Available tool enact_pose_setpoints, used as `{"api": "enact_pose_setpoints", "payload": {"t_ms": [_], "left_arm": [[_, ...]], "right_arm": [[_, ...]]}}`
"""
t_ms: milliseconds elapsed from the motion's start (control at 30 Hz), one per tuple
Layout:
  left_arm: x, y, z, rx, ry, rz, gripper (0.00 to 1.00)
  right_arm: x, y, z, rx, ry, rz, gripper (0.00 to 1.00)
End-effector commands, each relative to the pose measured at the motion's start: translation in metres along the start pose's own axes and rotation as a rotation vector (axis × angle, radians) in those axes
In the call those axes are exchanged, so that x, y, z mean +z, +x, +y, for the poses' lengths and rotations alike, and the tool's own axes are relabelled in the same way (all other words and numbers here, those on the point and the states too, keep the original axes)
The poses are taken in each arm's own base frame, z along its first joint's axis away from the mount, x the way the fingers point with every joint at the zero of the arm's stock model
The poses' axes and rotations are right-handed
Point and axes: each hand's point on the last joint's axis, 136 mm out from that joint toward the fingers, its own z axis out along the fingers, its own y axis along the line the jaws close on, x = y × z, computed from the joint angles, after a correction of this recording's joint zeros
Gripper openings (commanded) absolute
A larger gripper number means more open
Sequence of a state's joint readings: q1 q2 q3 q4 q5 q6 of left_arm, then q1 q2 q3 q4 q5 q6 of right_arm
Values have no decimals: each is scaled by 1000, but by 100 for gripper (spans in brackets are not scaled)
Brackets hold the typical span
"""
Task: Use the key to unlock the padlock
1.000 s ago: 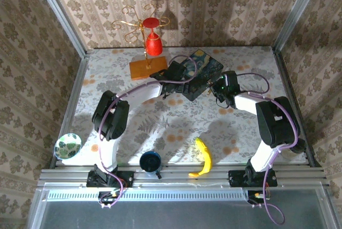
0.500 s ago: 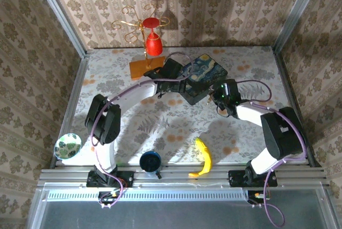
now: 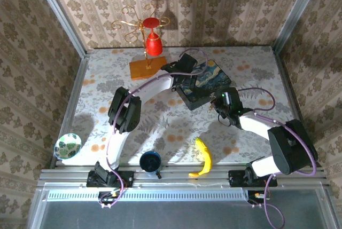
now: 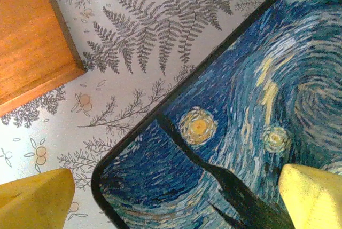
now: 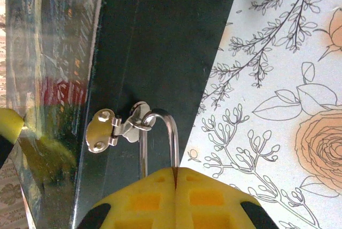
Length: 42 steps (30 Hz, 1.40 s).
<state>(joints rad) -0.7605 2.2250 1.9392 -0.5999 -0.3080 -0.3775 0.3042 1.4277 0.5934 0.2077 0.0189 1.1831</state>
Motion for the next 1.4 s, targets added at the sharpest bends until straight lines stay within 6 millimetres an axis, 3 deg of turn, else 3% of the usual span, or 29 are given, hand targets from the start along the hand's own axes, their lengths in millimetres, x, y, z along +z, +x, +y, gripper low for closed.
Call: {"api": "enact_pose_setpoints", "payload": {"t_ms": [0,400,967,1367], "left_arm": [[3,16,12,58,-59,63,100],[8,55,26,87,-94,134,100],[12,63,37,46,-95,151,100],[12,70,39,40,-87,160,100]], "right_arm": [[-1,-6,-7,25,21,-52,0],[18,-19,1,84,9,-111,0],[12,-40,7,118,-14,-166,0],[22,-54,34,111,-45,-171,0]]}}
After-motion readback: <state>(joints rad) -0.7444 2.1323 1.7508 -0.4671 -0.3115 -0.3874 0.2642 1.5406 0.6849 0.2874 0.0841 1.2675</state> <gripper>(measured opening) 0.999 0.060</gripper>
